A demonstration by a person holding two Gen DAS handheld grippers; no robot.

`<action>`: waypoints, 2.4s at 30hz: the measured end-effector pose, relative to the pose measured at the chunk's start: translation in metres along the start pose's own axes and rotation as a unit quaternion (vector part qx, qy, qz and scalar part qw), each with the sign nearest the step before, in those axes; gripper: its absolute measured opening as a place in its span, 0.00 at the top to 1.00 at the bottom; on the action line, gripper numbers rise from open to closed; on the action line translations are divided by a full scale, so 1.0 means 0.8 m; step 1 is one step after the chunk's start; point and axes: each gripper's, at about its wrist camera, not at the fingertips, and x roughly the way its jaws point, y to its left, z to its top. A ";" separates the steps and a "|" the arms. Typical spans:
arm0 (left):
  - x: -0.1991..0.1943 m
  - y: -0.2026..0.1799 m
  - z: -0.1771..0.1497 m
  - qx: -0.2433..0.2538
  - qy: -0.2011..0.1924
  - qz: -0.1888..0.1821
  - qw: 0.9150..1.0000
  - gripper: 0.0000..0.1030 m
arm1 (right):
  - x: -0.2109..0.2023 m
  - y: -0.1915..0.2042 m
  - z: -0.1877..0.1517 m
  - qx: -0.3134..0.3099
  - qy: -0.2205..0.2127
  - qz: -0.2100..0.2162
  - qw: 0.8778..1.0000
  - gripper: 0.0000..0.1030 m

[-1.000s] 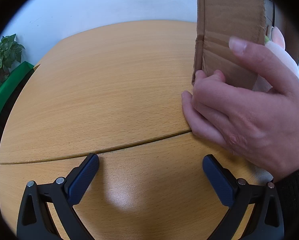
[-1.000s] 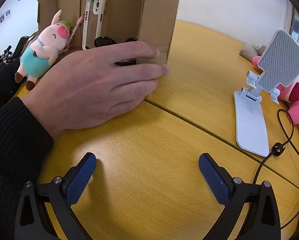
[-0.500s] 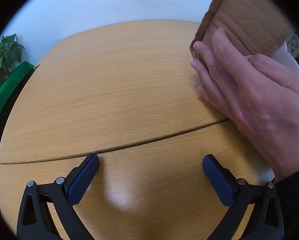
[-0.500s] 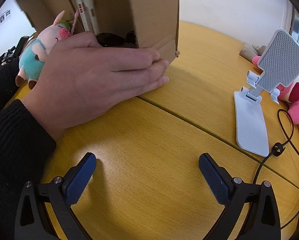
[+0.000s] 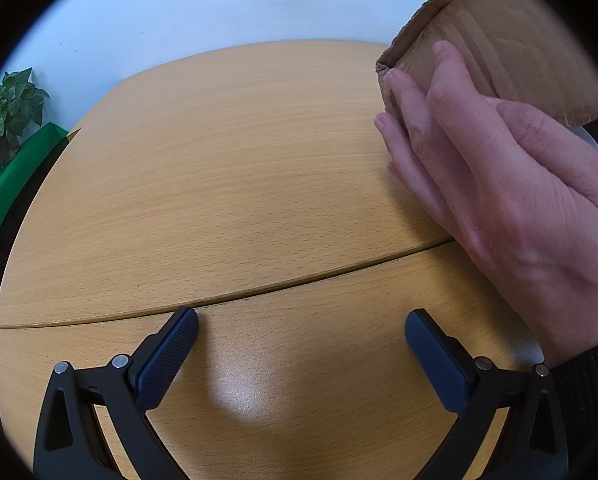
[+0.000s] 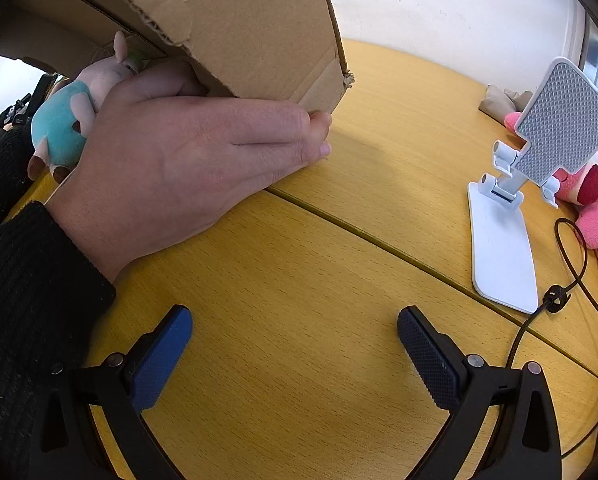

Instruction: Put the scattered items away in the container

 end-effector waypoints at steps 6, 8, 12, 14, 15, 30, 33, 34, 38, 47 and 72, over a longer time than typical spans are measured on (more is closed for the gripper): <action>0.000 0.000 0.000 0.000 0.000 0.000 1.000 0.00 | 0.000 0.000 0.000 0.000 0.000 0.000 1.000 0.00; 0.000 0.000 0.000 0.001 0.000 0.000 1.000 0.00 | 0.000 0.000 0.000 0.000 0.000 0.000 1.000 0.00; 0.000 0.000 0.000 0.001 0.000 0.000 1.000 0.00 | 0.000 0.000 0.000 -0.007 0.000 0.005 1.000 0.00; 0.000 0.000 0.000 0.001 0.000 0.000 1.000 0.00 | 0.000 0.000 0.000 -0.007 0.000 0.005 1.000 0.00; 0.000 0.000 0.000 0.001 0.000 0.000 1.000 0.00 | 0.000 0.000 0.000 -0.007 0.000 0.005 1.000 0.00; 0.000 0.000 0.000 0.002 0.000 -0.001 1.000 0.00 | 0.001 0.000 0.000 -0.007 0.000 0.005 1.000 0.00; 0.000 0.000 0.000 0.002 0.000 -0.001 1.000 0.00 | 0.001 0.000 0.000 -0.007 0.000 0.005 1.000 0.00; 0.000 0.000 0.000 0.002 0.000 -0.001 1.000 0.00 | 0.000 -0.001 0.000 -0.007 0.000 0.005 1.000 0.00; 0.000 0.000 0.000 0.002 0.000 -0.001 1.000 0.00 | 0.000 -0.001 0.000 -0.008 0.000 0.006 1.000 0.00; 0.001 0.001 0.000 0.003 0.000 -0.001 1.000 0.00 | 0.001 -0.001 0.000 -0.008 0.000 0.006 1.000 0.00; 0.001 0.001 0.000 0.004 0.000 -0.002 1.000 0.00 | 0.001 -0.001 0.000 -0.009 0.000 0.006 1.000 0.00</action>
